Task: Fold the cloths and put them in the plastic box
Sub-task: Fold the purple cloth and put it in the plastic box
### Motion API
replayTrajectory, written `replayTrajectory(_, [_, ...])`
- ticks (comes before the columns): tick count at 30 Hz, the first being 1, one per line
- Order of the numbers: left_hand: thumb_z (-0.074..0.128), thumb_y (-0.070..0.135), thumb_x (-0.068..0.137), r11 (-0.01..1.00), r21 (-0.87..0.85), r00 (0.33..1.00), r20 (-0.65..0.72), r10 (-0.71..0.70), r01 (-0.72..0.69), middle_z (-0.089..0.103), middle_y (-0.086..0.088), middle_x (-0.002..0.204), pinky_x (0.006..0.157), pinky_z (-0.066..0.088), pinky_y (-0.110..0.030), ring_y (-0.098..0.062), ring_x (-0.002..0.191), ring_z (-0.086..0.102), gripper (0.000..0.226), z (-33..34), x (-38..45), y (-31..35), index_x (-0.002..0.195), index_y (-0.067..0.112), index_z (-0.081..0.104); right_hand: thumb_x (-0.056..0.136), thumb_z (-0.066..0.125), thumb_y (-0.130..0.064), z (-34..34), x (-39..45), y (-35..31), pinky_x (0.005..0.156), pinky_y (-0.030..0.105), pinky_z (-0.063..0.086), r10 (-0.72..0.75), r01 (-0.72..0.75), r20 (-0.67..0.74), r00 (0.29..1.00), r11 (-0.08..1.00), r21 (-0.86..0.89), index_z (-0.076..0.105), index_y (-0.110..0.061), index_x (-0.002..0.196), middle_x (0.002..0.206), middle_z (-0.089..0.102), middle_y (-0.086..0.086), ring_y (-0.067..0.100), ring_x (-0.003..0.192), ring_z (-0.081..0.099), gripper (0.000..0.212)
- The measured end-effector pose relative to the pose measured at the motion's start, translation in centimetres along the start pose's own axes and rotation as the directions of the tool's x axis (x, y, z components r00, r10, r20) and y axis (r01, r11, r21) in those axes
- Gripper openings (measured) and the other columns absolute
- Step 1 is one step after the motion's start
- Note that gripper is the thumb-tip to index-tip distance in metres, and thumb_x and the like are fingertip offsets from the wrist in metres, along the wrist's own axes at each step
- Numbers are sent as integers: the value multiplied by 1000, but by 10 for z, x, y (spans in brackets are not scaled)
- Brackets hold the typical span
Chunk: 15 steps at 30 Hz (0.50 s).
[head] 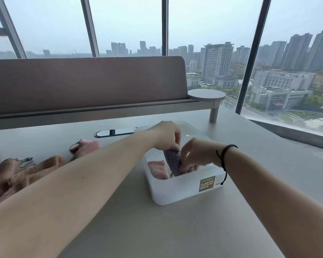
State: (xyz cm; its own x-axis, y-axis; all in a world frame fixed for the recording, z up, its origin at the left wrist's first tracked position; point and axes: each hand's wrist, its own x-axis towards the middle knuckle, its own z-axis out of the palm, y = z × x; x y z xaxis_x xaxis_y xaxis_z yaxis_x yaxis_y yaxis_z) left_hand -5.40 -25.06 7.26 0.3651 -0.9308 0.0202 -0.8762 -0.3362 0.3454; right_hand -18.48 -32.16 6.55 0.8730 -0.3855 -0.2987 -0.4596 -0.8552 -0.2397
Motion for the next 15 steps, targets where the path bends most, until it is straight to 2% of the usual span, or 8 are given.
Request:
replayTrajectory(2, [76,21,82,997,72,998,58,16,-21,64,8,83,68,50,-26,-15,83,63,7,11,6,0,82,22,69,88,64,-34,2,12,-2,44,6,38,10,7,109,994,988,-156,69,-5,97,69,62,0,13,59,58,31])
replayTrajectory(3, [74,19,83,995,98,997,80,22,-30,64,6,84,70,51,-26,-17,84,63,4,16,8,-1,85,21,71,89,62,-34,4,19,-2,38,7,34,19,11,137,990,977,-212,67,-9,90,63,55,-1,11,53,49,25])
replayTrajectory(6, [67,13,87,982,172,991,125,56,-77,64,3,86,72,49,-26,-20,84,61,11,27,13,-4,94,17,74,87,62,-35,13,39,2,48,20,36,52,3,163,985,946,-324,56,-14,67,50,49,-3,13,51,45,30])
replayTrajectory(9, [60,6,88,964,236,979,187,76,-120,72,-1,101,82,55,-33,-24,94,64,23,33,15,-9,102,17,74,85,61,-30,19,54,9,55,24,37,67,-5,159,985,932,-362,48,-16,55,30,43,-3,17,47,43,36])
replayTrajectory(10, [59,6,88,955,265,976,204,77,-131,72,-1,105,84,55,-34,-25,97,65,26,34,15,-10,105,19,73,85,60,-29,22,56,12,58,25,38,66,0,163,984,928,-372,50,-15,57,34,47,-2,19,48,43,33])
replayTrajectory(13, [60,9,88,903,395,976,197,95,-168,69,-3,106,76,53,-33,-28,96,65,23,37,14,-7,105,20,71,86,58,-31,27,59,15,67,28,43,21,33,150,988,935,-353,59,-15,82,75,64,12,24,65,51,17])
replayTrajectory(15, [57,9,89,824,531,980,148,136,-194,64,-7,108,69,46,-33,-31,95,63,19,40,12,-1,101,16,70,91,55,-28,29,56,17,69,26,40,9,57,169,986,923,-380,55,-16,75,74,58,6,24,73,51,20])
